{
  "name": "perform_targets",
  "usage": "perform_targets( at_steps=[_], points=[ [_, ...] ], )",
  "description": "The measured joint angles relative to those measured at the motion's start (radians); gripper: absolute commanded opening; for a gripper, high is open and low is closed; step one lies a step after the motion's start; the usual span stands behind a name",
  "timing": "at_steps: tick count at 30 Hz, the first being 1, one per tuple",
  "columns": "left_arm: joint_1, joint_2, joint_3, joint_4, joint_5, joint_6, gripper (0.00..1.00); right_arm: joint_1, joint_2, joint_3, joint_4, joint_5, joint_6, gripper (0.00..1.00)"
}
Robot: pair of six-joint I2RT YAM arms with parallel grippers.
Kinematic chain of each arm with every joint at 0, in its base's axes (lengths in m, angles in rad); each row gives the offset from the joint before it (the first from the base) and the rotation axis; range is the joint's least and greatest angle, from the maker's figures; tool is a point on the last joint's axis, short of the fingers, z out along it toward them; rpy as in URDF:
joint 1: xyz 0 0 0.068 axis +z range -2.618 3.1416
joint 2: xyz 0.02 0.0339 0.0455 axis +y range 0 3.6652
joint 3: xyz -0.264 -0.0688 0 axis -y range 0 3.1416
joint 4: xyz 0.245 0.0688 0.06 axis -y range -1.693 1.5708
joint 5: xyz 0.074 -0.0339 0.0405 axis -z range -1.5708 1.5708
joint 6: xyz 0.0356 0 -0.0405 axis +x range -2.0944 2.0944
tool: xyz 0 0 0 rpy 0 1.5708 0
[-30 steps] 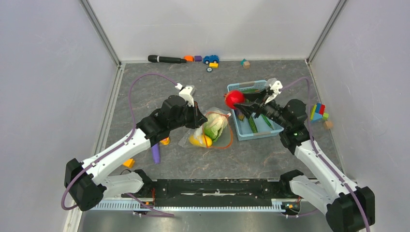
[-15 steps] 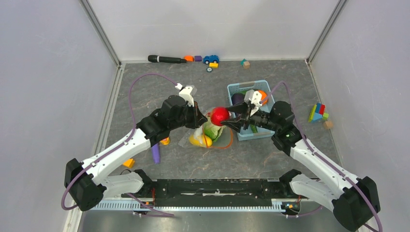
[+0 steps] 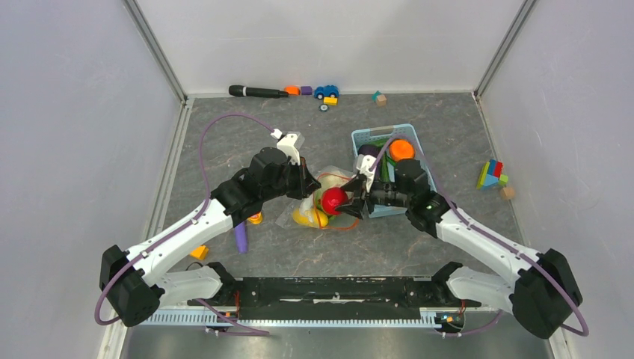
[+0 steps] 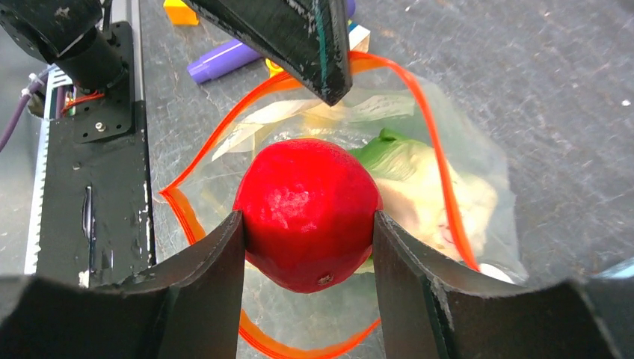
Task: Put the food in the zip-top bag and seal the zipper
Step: Place the fake fruit in the zipper food storage bag.
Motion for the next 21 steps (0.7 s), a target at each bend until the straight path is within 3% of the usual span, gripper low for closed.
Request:
perform_targets(
  at_steps=[3,10,21],
  points=[
    [0.000,0.000,0.000,0.000,0.000,0.000,0.02,0.026,0.038,0.006,-0.003,0.027,-0.003,0.41],
    [0.000,-0.004,0.000,0.000,0.000,0.000,0.02,0.079,0.126,0.056,0.000,0.130,0.008,0.58],
    [0.000,-0.013,0.000,0.000,0.000,0.000,0.02,0.127,0.175,0.103,0.001,0.217,0.027,0.68]
  ],
)
